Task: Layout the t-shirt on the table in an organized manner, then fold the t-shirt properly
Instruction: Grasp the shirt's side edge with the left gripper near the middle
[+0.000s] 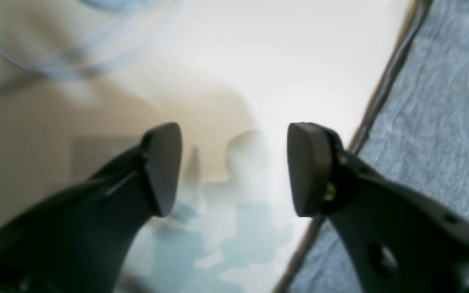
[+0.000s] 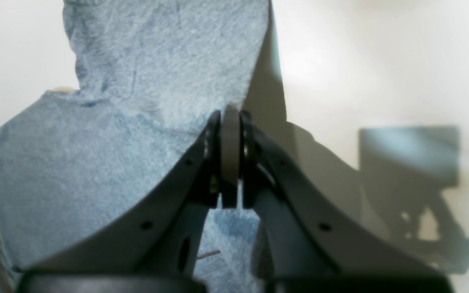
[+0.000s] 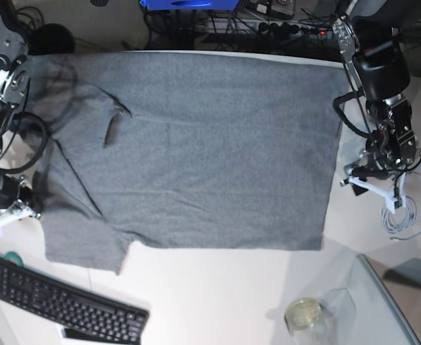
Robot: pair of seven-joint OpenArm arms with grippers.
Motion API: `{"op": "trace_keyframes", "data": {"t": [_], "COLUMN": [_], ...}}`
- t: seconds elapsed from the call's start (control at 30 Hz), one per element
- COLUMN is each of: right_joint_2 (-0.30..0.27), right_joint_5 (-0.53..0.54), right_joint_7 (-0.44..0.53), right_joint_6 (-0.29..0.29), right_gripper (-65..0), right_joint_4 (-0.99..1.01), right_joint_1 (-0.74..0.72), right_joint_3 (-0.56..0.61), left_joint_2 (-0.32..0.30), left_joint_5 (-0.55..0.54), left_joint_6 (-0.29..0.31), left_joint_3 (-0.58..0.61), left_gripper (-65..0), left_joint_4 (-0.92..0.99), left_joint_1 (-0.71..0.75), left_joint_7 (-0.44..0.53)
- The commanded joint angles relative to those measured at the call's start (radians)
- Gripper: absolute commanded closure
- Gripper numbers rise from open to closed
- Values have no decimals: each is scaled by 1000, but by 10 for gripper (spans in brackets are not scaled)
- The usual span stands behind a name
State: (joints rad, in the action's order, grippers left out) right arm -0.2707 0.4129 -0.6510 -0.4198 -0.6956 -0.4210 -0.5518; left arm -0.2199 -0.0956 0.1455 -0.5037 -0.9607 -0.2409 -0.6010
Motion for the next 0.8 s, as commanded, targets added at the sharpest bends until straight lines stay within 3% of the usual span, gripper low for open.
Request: {"op": "trace_keyframes", "data": {"t": [0.0,0.1,0.27,0.53,0.6,0.77], "right_joint_2": [-16,-16,-17,-17,-17,-17], "right_joint_5": [13,13,13,13,13,13], "right_joint_7": [15,15,20,21,21,21], "right_joint_6": [-8,-8,-8,-11,-11,-11], "right_gripper": [0,0,0,0,0,0], "right_joint_4": [-16,-16,-16,-17,-17,-17], "right_joint_1": [-29,-29,-29,-31,-31,-32], "right_joint_3": [-1,-1,-1,-1,-1,-1], "left_joint_2": [-14,-11,-11,4,17,21], "left_joint_5": [-10,-11,-11,-11,-8,-10], "left_joint_6": [-1,9,73,76,78,121], "left_joint_3": [0,15,106,116,116,118], "left_gripper": [-429,-476,-569,-569,-533,-227], "left_joint_4": [10,64,141,359,359,359], "left_joint_1": [-41,-76,-124,-196,-188,-183], "left_joint_7": [20,20,26,117,123,122]}}
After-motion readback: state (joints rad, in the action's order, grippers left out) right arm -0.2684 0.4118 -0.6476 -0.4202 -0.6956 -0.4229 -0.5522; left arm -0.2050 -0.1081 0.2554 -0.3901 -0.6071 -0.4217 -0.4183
